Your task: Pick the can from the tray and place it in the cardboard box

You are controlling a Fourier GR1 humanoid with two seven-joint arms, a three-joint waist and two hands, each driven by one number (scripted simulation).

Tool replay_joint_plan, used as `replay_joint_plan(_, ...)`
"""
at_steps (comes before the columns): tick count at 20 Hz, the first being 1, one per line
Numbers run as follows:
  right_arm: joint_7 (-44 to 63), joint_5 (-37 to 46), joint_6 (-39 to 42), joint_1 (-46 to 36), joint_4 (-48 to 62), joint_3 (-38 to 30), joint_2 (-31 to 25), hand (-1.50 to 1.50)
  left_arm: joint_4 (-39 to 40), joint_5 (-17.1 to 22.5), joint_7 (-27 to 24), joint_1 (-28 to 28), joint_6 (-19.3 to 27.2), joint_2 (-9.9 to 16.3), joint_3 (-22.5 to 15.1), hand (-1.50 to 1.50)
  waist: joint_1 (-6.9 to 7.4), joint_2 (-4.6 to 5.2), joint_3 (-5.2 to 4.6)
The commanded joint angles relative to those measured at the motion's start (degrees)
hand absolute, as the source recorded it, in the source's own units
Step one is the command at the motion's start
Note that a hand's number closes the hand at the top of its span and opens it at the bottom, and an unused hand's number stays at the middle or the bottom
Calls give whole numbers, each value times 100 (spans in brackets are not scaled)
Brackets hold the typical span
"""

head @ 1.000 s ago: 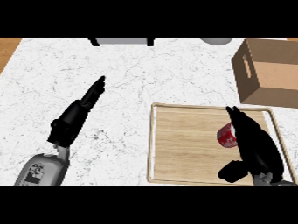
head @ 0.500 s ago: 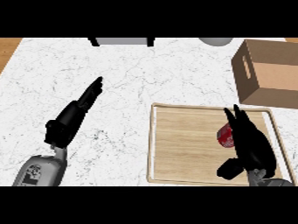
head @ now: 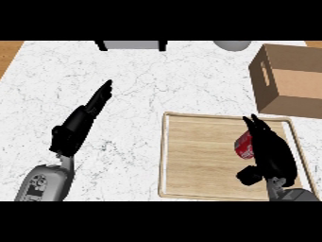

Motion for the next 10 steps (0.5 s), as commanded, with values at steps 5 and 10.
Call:
replay_joint_plan(5,-263,153,114,-164,597,80,108,150,232,-200,-198,-2,66,-68,-30,0,10,86,78)
replay_joint_plan(10,-2387,-309,-223,304,685,-283,-1065,150,177,-160,-180,-4,112,-176,-36,0,-26,89,86)
